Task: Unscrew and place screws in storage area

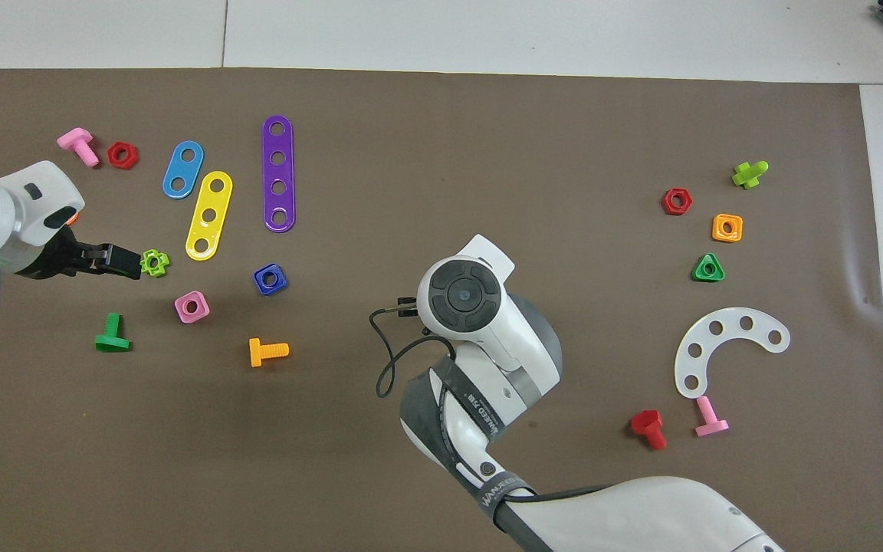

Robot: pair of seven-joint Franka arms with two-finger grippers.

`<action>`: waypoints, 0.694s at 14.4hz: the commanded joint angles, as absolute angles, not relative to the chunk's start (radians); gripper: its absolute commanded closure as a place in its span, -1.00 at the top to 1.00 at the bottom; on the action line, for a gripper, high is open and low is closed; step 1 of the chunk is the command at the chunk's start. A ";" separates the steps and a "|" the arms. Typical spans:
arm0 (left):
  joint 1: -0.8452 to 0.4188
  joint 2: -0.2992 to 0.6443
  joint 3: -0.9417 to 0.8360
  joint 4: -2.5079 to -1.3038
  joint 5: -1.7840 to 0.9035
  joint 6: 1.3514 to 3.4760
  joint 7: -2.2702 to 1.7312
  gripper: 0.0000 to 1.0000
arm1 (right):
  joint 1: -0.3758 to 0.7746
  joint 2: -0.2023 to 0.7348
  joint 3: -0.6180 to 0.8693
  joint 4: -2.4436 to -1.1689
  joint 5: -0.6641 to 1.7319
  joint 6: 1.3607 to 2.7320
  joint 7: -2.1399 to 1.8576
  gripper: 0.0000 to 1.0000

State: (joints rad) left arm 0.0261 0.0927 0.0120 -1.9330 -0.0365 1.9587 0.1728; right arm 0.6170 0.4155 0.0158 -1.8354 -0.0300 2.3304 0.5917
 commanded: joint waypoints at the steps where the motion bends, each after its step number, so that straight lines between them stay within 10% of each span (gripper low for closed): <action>1: 0.032 0.061 0.005 -1.830 -0.009 1.786 0.173 1.00 | 0.621 0.391 0.012 -1.867 -0.057 2.349 0.621 -0.38; 6: 0.031 -0.038 0.002 -1.764 0.017 1.639 0.172 1.00 | 0.617 0.376 0.011 -1.861 -0.057 2.349 0.623 -1.00; 10: 0.017 -0.081 -0.011 -1.724 0.077 1.582 0.173 1.00 | 0.560 0.292 0.005 -1.890 -0.058 2.326 0.612 -1.00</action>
